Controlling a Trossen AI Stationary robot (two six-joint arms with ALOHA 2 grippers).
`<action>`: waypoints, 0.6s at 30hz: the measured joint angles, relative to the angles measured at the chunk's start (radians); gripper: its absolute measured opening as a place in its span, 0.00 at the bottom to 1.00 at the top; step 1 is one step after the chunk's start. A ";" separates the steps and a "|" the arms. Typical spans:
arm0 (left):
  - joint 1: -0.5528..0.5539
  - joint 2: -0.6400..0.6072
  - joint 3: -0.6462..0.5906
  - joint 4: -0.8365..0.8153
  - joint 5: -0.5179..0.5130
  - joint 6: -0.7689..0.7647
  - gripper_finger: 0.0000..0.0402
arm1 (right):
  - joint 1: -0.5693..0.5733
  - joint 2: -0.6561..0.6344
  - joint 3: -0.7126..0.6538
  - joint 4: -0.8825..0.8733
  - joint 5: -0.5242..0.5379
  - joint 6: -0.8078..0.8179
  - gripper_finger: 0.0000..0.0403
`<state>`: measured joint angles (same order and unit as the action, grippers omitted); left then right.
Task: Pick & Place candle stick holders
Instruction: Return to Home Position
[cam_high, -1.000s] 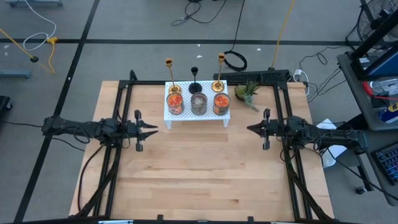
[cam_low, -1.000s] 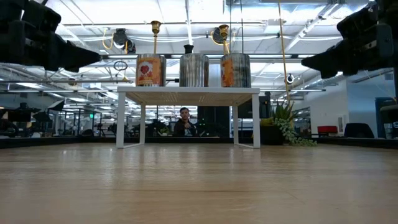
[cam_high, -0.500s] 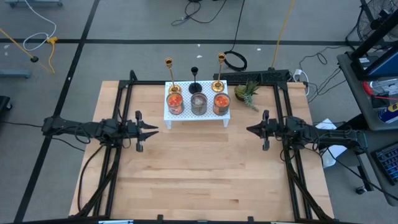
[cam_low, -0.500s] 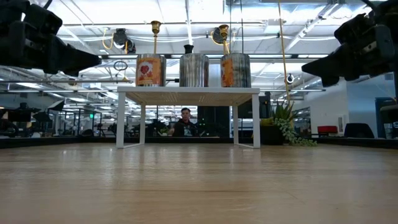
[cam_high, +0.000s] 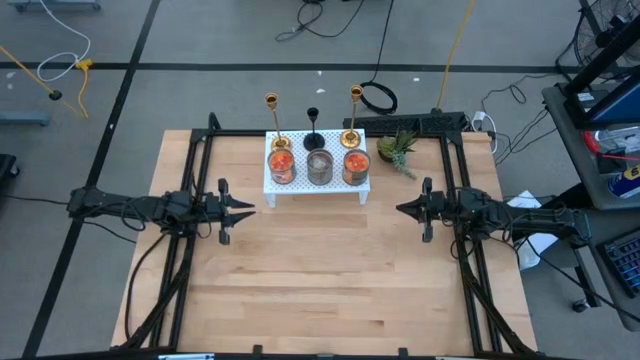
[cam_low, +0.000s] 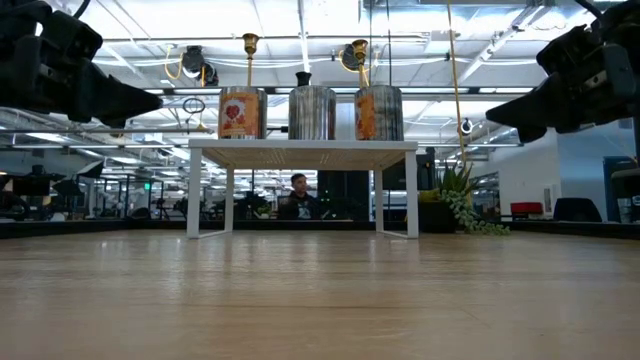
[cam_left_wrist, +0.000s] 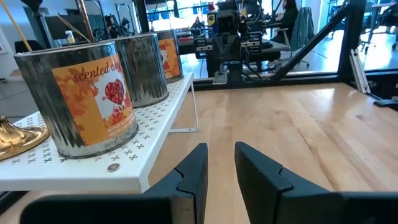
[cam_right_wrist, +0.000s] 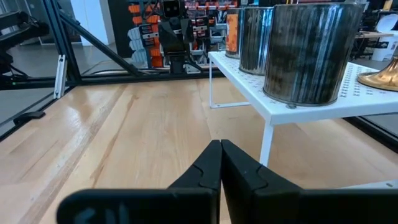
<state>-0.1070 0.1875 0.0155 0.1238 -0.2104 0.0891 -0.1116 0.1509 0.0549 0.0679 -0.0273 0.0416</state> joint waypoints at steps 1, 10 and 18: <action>0.000 0.000 0.000 0.000 0.000 -0.003 0.22 | 0.000 0.000 0.000 0.003 0.000 0.000 0.00; 0.000 0.000 0.001 0.000 0.000 0.009 0.22 | 0.000 0.000 -0.001 0.026 0.000 0.000 0.00; 0.000 0.000 0.001 0.000 0.000 0.010 0.22 | 0.000 0.000 -0.001 0.026 0.000 0.000 0.00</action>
<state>-0.1072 0.1875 0.0162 0.1238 -0.2106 0.0990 -0.1116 0.1509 0.0544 0.0937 -0.0273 0.0411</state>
